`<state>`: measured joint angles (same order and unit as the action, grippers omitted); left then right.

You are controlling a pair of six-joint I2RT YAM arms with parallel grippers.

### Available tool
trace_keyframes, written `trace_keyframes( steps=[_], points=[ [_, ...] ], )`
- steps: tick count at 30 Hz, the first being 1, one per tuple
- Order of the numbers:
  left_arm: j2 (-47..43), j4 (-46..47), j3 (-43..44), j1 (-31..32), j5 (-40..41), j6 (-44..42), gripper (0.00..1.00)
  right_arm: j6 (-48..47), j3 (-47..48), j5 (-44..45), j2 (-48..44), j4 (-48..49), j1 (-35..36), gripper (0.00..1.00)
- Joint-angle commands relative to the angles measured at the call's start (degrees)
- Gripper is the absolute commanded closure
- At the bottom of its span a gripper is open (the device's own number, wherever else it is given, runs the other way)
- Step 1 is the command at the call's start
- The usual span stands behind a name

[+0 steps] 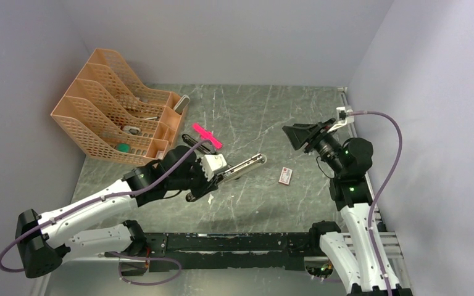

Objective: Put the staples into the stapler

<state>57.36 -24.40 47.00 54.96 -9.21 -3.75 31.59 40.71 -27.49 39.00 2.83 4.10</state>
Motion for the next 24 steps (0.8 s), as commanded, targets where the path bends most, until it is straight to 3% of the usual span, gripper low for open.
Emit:
trace_keyframes(
  steps=[1, 6, 9, 14, 24],
  points=[
    [-0.45, 0.36, 4.30, -0.03, -2.43, -6.28, 0.93, -3.21, -1.99, -13.68, 2.56, 11.32, 1.85, 0.41],
    [-2.40, 2.41, 2.71, 0.00, 1.96, -8.28, 0.93, -18.05, -1.70, -13.36, 4.14, 7.43, 16.12, 0.37],
    [-5.72, 3.67, 0.23, -0.03, -3.03, -12.10, 0.93, -28.84, -2.48, -10.03, 2.39, 2.58, 23.12, 0.36],
    [-8.62, 1.85, -1.14, -0.01, -3.13, -16.31, 0.93, -39.85, -4.72, -12.34, 0.85, -2.53, 29.17, 0.37],
    [-4.98, -9.04, 2.22, -0.01, -5.31, -24.59, 0.93, -55.97, 1.49, -8.49, 8.91, -18.08, 41.15, 0.38]
  ],
)
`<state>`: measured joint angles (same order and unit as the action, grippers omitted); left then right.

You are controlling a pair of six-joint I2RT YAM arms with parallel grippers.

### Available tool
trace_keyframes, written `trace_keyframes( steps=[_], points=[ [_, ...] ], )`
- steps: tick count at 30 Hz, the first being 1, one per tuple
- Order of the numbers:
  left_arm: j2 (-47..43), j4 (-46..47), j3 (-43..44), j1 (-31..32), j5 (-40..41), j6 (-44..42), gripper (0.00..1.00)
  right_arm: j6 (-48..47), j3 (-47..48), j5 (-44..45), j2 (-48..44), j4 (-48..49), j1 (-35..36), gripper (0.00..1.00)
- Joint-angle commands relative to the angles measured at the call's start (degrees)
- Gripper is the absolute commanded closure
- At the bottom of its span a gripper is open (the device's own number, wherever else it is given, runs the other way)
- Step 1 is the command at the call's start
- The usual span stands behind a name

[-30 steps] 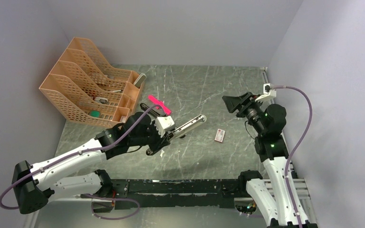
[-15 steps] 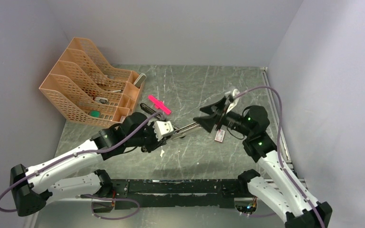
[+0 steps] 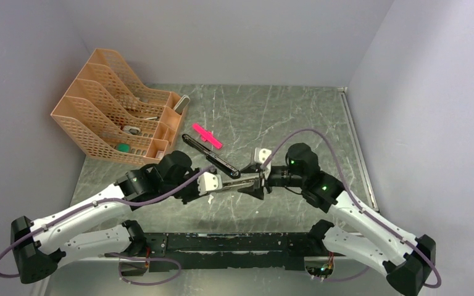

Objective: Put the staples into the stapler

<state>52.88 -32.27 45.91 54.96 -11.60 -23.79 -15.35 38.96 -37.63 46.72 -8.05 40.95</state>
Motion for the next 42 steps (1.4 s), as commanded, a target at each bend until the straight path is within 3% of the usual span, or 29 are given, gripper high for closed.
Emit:
trace_keyframes(
  steps=[1, 6, 16, 20, 24, 26, 27, 29, 31, 32, 33, 38, 42],
  points=[
    [-0.92, -1.17, 3.19, 0.00, -3.18, -4.95, 0.93, -10.02, 3.45, 2.44, 1.83, -8.24, 5.58, 0.38],
    [-3.60, -0.24, 1.76, -0.02, -6.59, -6.87, 0.93, -12.61, 3.68, 3.69, 4.54, -11.13, 10.16, 0.43],
    [-3.28, -1.39, 1.73, -0.02, -7.00, -7.24, 0.93, -11.00, 3.27, 5.61, 5.56, -9.13, 12.11, 0.64],
    [-3.18, -1.02, 1.71, 0.03, -7.17, -7.19, 0.93, -9.91, 3.13, 5.58, 4.89, -8.38, 12.30, 0.75],
    [-3.53, -0.36, 1.44, -0.03, -7.14, -7.11, 0.93, -8.84, 3.64, 6.53, 5.31, -8.34, 12.27, 0.95],
    [-3.94, 0.59, 1.14, -0.01, -6.32, -6.45, 0.92, -7.70, 4.19, 7.50, 5.83, -7.81, 12.26, 1.00],
    [-4.36, 1.36, 0.94, 0.02, -5.83, -5.99, 0.88, -6.63, 4.27, 8.31, 6.01, -6.96, 12.28, 1.00],
    [-5.46, 3.09, 0.42, -0.03, -4.72, -4.64, 0.67, -4.60, 4.05, 9.41, 6.21, -4.46, 12.23, 1.00],
    [-7.46, 4.82, 0.28, -0.02, -3.87, -3.41, 0.18, -2.11, 3.22, 11.58, 6.22, -1.58, 12.28, 1.00],
    [-8.88, 5.63, 0.46, 0.02, -3.79, -2.65, 0.05, -1.02, 2.86, 12.71, 6.22, -0.48, 12.30, 1.00],
    [-10.48, 6.80, 0.32, -0.02, -3.60, -2.24, 0.01, -0.21, 2.61, 14.16, 6.24, 0.25, 12.23, 1.00],
    [-18.72, 13.65, -1.23, 0.00, -0.71, -0.47, 0.01, 4.86, 0.55, 23.24, 6.46, 4.23, 12.31, 1.00],
    [-19.94, 16.91, -1.18, 0.04, 5.75, 3.08, 0.01, 10.62, -2.25, 26.35, 8.70, 9.13, 12.40, 1.00]
  ],
)
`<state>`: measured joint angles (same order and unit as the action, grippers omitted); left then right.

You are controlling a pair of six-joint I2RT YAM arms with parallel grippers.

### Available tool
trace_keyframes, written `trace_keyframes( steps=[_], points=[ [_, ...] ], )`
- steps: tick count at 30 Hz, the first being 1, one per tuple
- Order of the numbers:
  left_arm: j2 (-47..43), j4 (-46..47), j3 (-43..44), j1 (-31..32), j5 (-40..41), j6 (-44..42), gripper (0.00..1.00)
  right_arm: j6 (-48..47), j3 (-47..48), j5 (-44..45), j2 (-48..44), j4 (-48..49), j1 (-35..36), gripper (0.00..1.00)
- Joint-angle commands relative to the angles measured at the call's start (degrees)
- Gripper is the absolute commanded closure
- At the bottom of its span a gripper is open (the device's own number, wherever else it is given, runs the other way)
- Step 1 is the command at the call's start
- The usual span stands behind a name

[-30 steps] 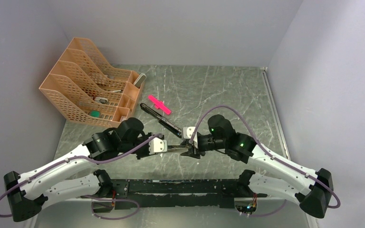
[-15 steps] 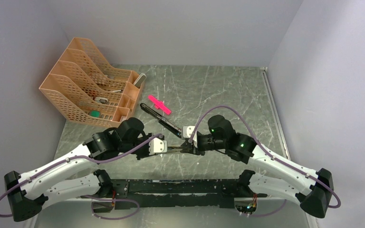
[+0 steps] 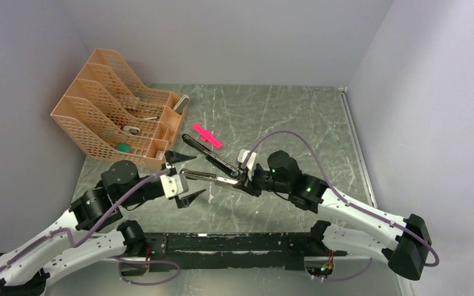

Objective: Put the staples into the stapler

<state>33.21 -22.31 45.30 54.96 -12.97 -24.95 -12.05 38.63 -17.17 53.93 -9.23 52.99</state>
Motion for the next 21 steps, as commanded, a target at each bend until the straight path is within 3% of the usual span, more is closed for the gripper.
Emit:
trace_keyframes(
  steps=[1, 9, 14, 17, 21],
  points=[
    [-0.07, 7.71, -0.57, 0.00, 8.81, 5.77, 0.01, 8.82, -2.50, 6.85, 2.57, 11.51, 0.77, 1.00],
    [4.86, 13.83, 2.33, -0.03, 18.10, 20.87, 0.01, 16.44, -5.87, 22.58, 11.69, 24.84, 7.83, 1.00],
    [11.63, 10.52, 10.34, -0.03, 19.89, 29.67, 0.01, 17.21, -5.13, 30.08, 19.89, 30.61, 9.59, 1.00],
    [15.76, 8.40, 16.13, -0.03, 17.06, 30.42, 0.01, 17.87, -4.76, 32.53, 23.13, 33.84, 9.73, 1.00],
    [18.87, 10.38, 17.86, 0.02, 19.64, 27.17, 0.01, 18.01, -4.75, 34.08, 27.05, 37.32, 9.72, 1.00]
  ],
)
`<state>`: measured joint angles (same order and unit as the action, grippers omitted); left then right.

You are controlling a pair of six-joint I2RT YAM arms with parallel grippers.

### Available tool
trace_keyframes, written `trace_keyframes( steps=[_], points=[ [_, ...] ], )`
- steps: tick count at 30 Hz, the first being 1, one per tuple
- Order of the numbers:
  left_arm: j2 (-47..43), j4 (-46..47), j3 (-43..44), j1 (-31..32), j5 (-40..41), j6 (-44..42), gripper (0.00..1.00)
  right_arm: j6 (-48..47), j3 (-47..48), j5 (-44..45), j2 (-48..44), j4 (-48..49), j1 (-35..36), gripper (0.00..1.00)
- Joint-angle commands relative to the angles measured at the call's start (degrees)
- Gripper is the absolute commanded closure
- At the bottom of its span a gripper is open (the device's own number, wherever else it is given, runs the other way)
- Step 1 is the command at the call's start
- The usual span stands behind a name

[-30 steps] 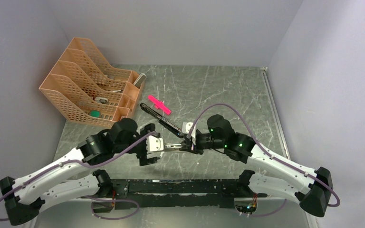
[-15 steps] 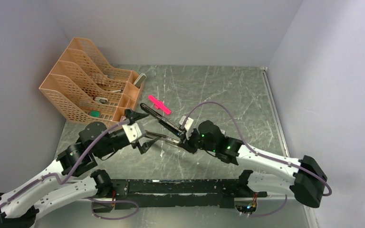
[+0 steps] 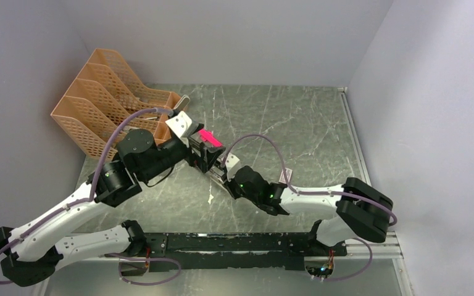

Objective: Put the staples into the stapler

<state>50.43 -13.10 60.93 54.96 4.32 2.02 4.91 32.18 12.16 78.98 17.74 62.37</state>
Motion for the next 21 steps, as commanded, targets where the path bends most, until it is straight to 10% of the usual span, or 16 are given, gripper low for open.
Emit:
trace_keyframes(
  steps=[1, 21],
  points=[
    [2.22, 1.80, 2.12, 0.01, 3.58, -0.51, 0.01, 0.95, 1.66, 4.16, 2.96, 11.38, 0.32, 1.00],
    [4.01, 7.66, -7.26, -0.98, 14.31, -7.04, 0.01, -2.17, 5.93, -3.41, 17.63, 20.80, -4.17, 1.00]
  ],
)
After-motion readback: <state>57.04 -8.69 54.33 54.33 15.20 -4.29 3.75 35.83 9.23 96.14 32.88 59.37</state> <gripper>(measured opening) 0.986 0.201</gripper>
